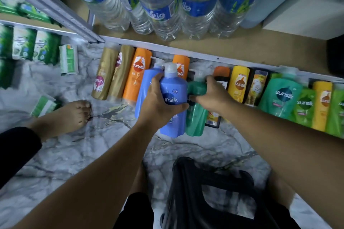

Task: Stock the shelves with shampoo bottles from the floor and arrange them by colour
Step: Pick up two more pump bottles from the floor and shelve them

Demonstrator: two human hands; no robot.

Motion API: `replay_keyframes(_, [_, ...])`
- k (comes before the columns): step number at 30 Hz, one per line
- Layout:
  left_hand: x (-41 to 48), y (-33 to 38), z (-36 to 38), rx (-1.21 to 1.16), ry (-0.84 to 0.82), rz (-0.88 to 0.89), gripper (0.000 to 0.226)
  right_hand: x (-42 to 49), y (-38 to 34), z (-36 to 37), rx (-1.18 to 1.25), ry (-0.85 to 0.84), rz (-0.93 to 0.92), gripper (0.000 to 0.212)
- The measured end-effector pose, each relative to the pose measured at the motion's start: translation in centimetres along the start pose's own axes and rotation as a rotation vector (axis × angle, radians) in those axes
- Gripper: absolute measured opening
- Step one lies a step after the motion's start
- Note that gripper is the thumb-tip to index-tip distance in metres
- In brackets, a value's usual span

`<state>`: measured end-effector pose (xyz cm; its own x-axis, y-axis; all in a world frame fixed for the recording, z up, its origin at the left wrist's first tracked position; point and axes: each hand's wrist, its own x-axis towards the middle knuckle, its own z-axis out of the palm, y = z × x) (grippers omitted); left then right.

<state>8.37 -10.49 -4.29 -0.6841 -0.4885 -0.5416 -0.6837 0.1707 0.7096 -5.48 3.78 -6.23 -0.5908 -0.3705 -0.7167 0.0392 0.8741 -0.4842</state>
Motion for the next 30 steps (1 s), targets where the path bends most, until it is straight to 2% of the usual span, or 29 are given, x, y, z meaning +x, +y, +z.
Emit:
replay_keyframes(8, [-8.8,9.0,-4.8,-0.078,0.023,0.097,0.097,-15.3,-4.7,-7.5,0.215,0.138,-0.289,0.069])
replay_keyframes(15, [-19.9,23.8,-12.9,-0.117,0.035,0.284,0.089,-31.8,-12.8,-20.0,0.359,0.257,-0.405,0.067])
replay_keyframes(22, [-29.8,39.3,-21.4,-0.116,0.020,0.512,0.099,-47.6,-20.6,-31.1,0.433,0.480,-0.580,0.067])
replay_keyframes(30, [-39.7,55.5,-28.8,-0.091,0.129,0.824,0.104,-61.6,-27.6,-41.2,0.522,0.694,-0.842,0.060])
